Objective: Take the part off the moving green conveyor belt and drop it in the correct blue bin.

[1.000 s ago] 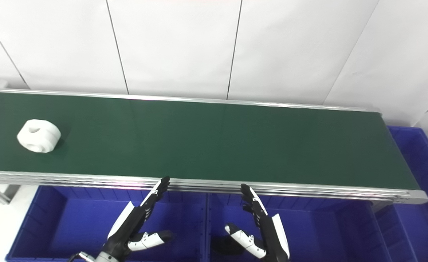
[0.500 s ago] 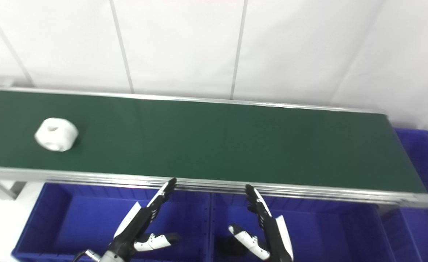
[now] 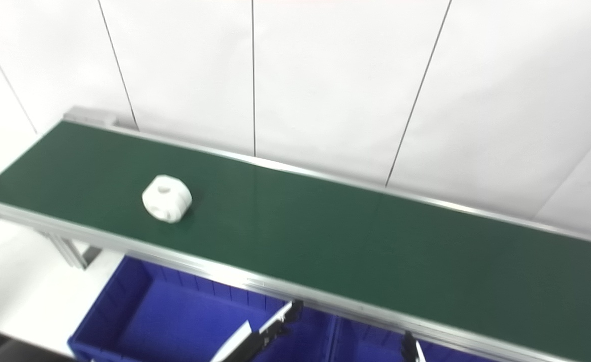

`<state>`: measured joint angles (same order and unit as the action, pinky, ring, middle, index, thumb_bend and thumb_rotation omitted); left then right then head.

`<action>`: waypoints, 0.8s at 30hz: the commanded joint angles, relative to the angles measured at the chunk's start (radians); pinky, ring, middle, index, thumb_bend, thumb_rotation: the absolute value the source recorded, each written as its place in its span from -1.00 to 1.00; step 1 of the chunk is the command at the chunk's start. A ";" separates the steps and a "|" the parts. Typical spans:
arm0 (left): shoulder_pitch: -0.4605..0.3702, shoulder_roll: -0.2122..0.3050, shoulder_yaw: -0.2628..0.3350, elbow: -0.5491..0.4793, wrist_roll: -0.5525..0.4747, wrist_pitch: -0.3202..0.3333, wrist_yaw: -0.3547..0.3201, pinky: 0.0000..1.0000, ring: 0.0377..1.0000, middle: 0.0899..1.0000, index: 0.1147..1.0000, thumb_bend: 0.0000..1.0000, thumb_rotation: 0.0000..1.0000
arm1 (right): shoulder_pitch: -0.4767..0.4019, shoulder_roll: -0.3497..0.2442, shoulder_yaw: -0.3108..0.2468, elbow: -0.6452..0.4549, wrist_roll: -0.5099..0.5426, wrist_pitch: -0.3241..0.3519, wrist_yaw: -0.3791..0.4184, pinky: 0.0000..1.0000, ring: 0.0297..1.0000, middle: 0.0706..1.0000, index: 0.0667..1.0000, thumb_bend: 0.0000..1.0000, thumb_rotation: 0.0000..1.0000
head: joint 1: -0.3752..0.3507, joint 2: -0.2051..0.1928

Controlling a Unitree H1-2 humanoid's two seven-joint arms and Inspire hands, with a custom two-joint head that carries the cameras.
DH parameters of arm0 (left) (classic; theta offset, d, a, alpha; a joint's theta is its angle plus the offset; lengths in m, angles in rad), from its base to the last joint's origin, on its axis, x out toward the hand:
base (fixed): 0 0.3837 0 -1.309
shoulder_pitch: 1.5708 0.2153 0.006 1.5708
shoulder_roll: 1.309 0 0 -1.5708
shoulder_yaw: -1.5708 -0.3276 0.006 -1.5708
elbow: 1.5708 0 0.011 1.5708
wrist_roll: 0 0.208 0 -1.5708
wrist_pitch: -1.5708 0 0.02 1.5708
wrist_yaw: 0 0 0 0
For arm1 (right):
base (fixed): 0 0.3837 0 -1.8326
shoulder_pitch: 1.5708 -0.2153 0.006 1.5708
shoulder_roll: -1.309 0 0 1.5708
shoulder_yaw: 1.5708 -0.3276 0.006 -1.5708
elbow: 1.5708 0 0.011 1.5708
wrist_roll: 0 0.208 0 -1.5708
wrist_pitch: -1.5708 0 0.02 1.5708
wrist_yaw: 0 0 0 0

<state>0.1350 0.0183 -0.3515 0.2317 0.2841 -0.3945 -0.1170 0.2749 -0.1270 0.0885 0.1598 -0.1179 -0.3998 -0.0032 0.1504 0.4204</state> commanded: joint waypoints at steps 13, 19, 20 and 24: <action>-0.065 0.058 0.056 -0.202 -0.118 -0.013 -0.037 0.73 0.89 0.98 0.96 0.77 0.06 | -0.029 0.015 0.000 0.034 -0.017 -0.060 -0.004 0.78 0.90 0.90 0.93 0.60 0.36 | -0.037 -0.050; -0.195 0.164 0.144 -0.306 -0.109 0.007 -0.066 0.79 0.95 1.00 1.00 0.71 0.14 | -0.042 0.023 0.001 0.048 -0.020 -0.066 -0.013 0.73 0.85 0.88 0.89 0.65 0.37 | -0.050 -0.051; -0.223 0.191 0.162 -0.327 -0.099 0.036 -0.075 0.82 0.96 1.00 1.00 0.69 0.16 | -0.045 0.025 0.002 0.052 -0.020 -0.067 -0.016 0.72 0.86 0.88 0.89 0.66 0.36 | -0.052 -0.049; -0.305 0.267 0.211 -0.381 -0.104 0.159 -0.117 0.95 1.00 1.00 1.00 0.55 0.03 | -0.053 0.029 0.003 0.060 -0.023 -0.069 -0.026 0.68 0.83 0.84 0.86 0.73 0.37 | -0.060 -0.045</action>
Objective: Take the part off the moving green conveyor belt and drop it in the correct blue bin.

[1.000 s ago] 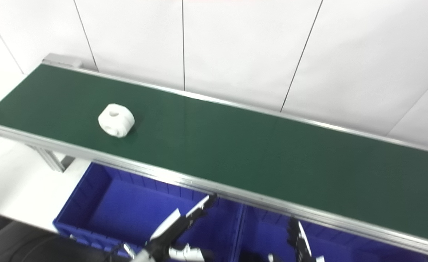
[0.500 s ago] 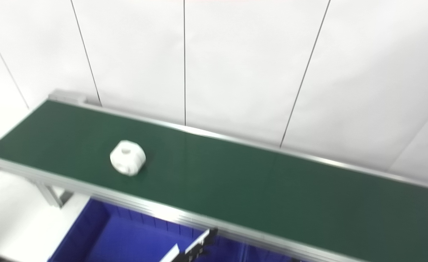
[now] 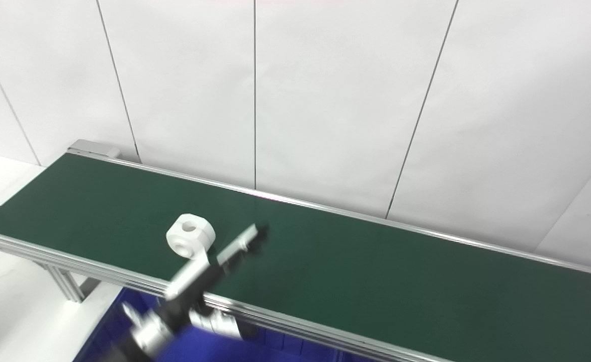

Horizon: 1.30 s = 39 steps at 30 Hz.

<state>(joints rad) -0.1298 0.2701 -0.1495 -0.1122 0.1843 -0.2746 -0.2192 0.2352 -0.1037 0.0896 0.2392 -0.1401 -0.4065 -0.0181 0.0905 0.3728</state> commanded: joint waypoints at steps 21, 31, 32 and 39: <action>-0.452 0.232 -0.078 0.333 0.366 0.129 -0.072 0.75 0.93 0.99 1.00 0.54 -0.48 | -0.050 0.001 0.023 0.018 0.018 -0.063 -0.030 0.65 0.76 0.76 0.81 0.74 0.32 | 0.004 0.000; -0.534 0.199 -0.220 0.526 0.538 0.095 -0.043 0.89 0.92 0.96 0.98 0.73 -0.64 | -0.054 0.000 0.023 0.018 0.022 -0.063 -0.042 0.65 0.77 0.76 0.82 0.75 0.35 | 0.016 0.003; -0.541 0.193 -0.234 0.540 0.544 0.096 -0.055 0.91 0.92 0.96 0.98 0.74 -0.66 | -0.053 0.000 0.023 0.018 0.025 -0.063 -0.044 0.65 0.77 0.76 0.82 0.74 0.35 | 0.017 0.004; -0.553 0.153 -0.281 0.608 0.532 0.106 -0.102 0.91 0.91 0.94 0.96 0.87 -0.67 | -0.043 -0.003 0.021 -0.002 0.030 -0.063 -0.043 0.66 0.79 0.78 0.83 0.71 0.37 | 0.022 0.013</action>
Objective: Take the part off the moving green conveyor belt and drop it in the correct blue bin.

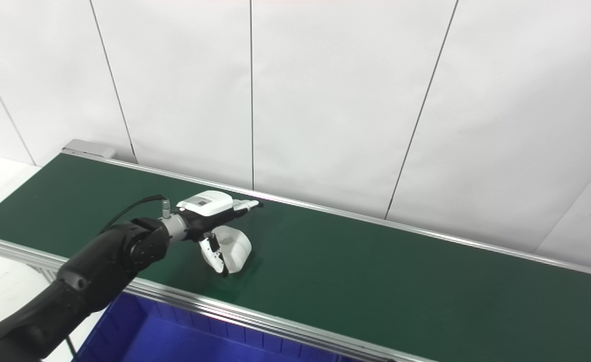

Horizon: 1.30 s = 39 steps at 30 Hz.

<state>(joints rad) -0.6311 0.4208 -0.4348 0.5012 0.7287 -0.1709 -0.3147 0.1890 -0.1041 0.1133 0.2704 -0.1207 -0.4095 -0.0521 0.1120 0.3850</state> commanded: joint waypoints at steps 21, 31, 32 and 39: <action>-0.006 -0.100 0.035 0.182 -0.042 -0.161 0.382 -0.16 -0.24 -0.06 -0.09 -0.01 -1.00 | 0.023 0.009 -0.012 -0.063 0.021 -0.060 -0.012 0.69 0.77 0.75 0.81 0.75 0.40 | -0.009 0.021; 0.146 -0.034 0.160 -0.258 -0.249 -0.156 0.230 -0.20 -0.28 -0.13 -0.04 -0.01 -1.00 | 0.045 0.023 -0.006 -0.119 -0.009 -0.053 -0.008 0.65 0.78 0.79 0.82 0.76 0.45 | -0.119 0.133; 0.171 -0.027 0.172 -0.315 -0.278 -0.148 0.208 -0.19 -0.28 -0.12 -0.04 -0.01 -1.00 | 0.048 0.025 -0.005 -0.129 -0.014 -0.052 -0.007 0.63 0.77 0.78 0.81 0.74 0.45 | -0.136 0.152; 0.330 -0.011 0.234 -0.523 -0.450 -0.127 0.111 -0.11 -0.20 -0.08 -0.10 0.00 -1.00 | 0.075 0.050 0.001 -0.244 -0.056 0.040 -0.002 0.69 0.80 0.79 0.82 0.73 0.49 | -0.239 0.285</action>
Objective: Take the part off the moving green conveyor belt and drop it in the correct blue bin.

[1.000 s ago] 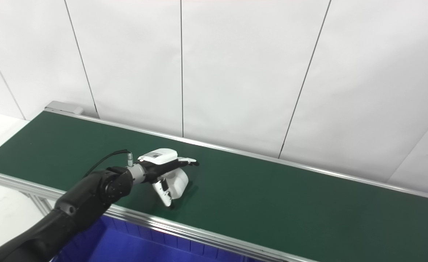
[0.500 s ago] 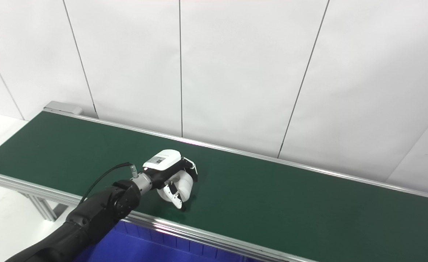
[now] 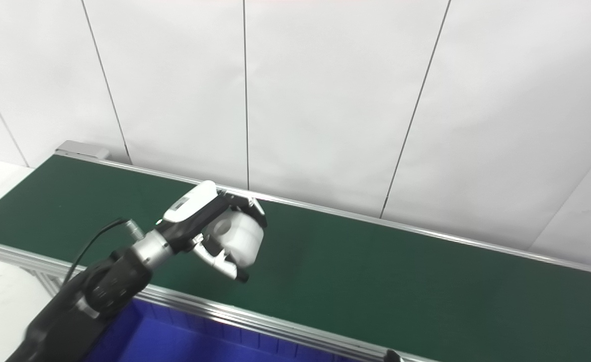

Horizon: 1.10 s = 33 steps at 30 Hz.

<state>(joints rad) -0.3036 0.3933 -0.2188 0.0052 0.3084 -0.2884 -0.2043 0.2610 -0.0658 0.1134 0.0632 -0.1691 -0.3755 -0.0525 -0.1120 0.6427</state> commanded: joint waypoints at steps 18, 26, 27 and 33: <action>0.153 -0.083 -0.110 0.196 0.120 -0.063 -0.009 -0.13 -0.24 -0.10 -0.06 -0.01 -1.00 | 0.010 0.037 0.008 -0.125 -0.033 0.087 0.004 0.69 0.78 0.78 0.82 0.61 0.48 | -0.088 0.065; 0.126 -0.101 -0.162 0.284 0.242 -0.045 0.014 -0.12 -0.24 -0.08 -0.07 -0.01 -1.00 | 0.017 0.042 0.014 -0.120 -0.030 0.088 0.007 0.77 0.84 0.81 0.85 0.65 0.50 | -0.094 0.035; 0.123 -0.106 -0.162 0.294 0.250 -0.042 0.017 -0.11 -0.24 -0.07 -0.07 -0.01 -1.00 | 0.016 0.042 0.015 -0.116 -0.031 0.084 0.006 0.76 0.83 0.81 0.85 0.65 0.51 | -0.094 0.035; 0.100 -0.108 -0.186 0.322 0.327 0.042 -0.010 0.28 0.37 0.43 0.24 0.19 -0.88 | 0.015 0.043 0.012 -0.097 -0.031 0.074 0.001 0.75 0.83 0.80 0.84 0.67 0.52 | -0.070 0.019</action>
<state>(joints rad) -0.1674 0.2832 -0.3996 0.3440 0.6210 -0.2613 -0.2164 0.2787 -0.0301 0.1243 -0.0186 -0.2045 -0.2688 -0.0479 -0.1826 0.6627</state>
